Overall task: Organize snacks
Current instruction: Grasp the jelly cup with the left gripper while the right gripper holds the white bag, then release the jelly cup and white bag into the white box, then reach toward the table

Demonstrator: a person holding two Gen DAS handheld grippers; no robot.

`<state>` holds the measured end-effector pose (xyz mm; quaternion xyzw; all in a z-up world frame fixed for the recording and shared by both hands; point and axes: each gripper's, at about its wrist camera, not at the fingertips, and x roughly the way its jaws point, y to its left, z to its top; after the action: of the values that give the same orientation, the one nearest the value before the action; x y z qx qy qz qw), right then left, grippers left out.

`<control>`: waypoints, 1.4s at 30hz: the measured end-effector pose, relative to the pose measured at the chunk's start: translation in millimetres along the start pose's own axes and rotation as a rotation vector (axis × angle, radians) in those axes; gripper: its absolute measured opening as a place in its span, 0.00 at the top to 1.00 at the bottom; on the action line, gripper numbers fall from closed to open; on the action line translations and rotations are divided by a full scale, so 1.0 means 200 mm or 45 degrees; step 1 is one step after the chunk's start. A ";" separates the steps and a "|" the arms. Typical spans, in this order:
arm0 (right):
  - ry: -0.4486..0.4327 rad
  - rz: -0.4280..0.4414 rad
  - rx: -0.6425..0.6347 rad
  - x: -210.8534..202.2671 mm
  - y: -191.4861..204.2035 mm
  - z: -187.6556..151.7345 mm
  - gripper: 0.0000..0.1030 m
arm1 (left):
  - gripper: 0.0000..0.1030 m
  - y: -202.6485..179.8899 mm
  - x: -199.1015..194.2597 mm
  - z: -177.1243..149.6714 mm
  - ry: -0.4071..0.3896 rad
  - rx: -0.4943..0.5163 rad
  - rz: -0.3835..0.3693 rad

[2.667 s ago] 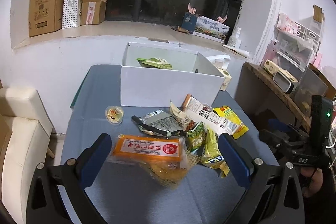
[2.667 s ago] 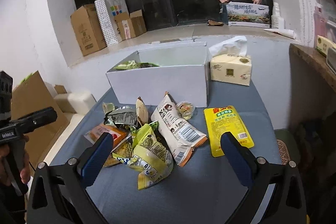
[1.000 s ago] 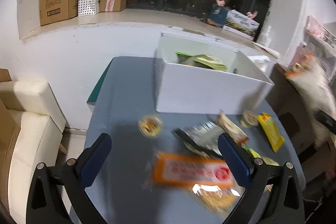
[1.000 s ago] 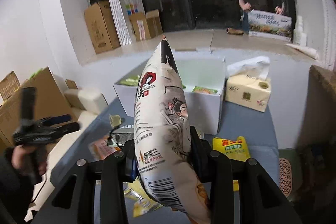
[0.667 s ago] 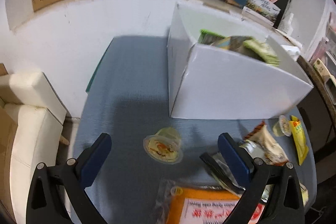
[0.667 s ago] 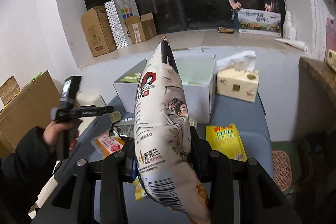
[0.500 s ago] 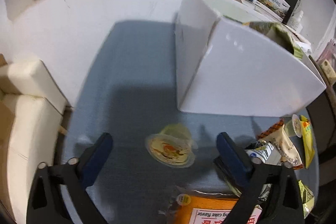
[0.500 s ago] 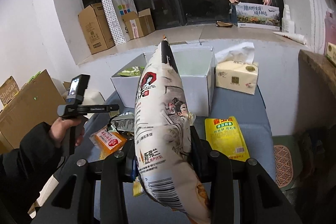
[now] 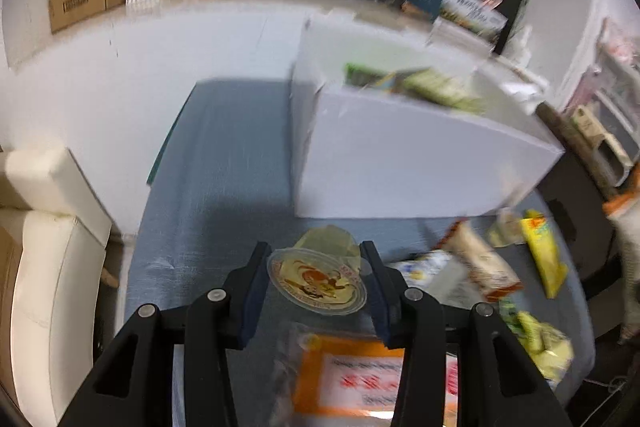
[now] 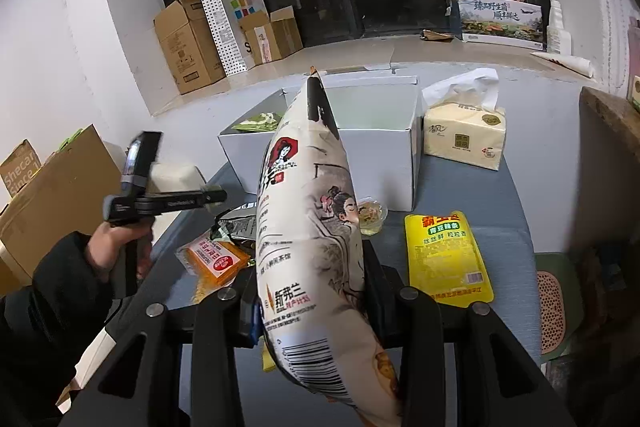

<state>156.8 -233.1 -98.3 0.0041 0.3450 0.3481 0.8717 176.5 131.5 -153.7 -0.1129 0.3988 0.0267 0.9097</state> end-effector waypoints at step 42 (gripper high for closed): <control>0.042 -0.085 0.085 0.68 -0.18 0.90 0.00 | 0.00 -0.35 -0.02 0.77 -0.164 0.122 0.002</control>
<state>357.3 -135.7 -50.6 0.0159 0.3706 0.3073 0.8763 295.0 98.6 -37.2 -0.0670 0.3405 0.0154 0.9377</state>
